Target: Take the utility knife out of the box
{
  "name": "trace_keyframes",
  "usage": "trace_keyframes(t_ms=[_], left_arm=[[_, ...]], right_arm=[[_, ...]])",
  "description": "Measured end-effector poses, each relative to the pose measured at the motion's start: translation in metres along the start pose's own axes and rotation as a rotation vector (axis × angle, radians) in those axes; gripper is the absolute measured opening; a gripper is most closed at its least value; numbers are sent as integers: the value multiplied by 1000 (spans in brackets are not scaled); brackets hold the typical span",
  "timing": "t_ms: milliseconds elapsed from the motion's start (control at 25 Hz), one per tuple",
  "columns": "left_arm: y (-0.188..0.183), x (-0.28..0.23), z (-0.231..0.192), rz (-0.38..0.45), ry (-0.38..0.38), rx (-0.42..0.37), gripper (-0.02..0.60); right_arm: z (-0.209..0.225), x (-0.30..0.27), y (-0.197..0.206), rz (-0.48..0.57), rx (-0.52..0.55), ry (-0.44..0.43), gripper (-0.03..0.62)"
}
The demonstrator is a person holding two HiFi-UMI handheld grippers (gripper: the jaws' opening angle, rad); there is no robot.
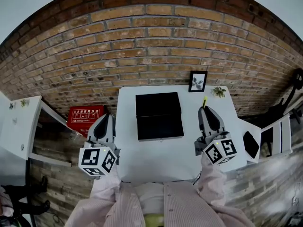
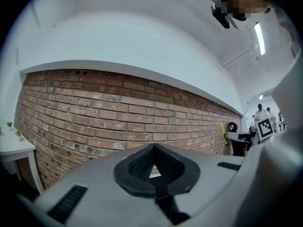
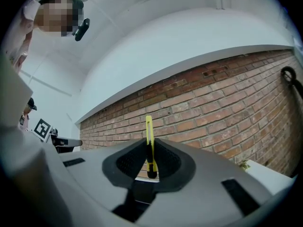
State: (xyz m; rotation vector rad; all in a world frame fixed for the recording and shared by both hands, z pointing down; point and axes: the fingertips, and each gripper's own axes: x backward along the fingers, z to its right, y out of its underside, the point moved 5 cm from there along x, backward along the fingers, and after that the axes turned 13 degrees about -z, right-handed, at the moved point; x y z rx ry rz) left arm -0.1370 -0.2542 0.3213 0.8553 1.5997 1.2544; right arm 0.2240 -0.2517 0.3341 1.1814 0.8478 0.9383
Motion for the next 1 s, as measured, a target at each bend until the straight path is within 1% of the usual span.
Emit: trace_keyframes(t_ms=[400,720,1000], left_arm=[[7,-5,5,-31,16,5,-8],[10,-9,13,-36,34,8,-8],[10,-11,15,-42,34,11,-8]], right_arm=[[1,0,10,-17,9,-9,52],[3,1,15,-36,14,-4,52],[9,1,18,-48,1,7,52]])
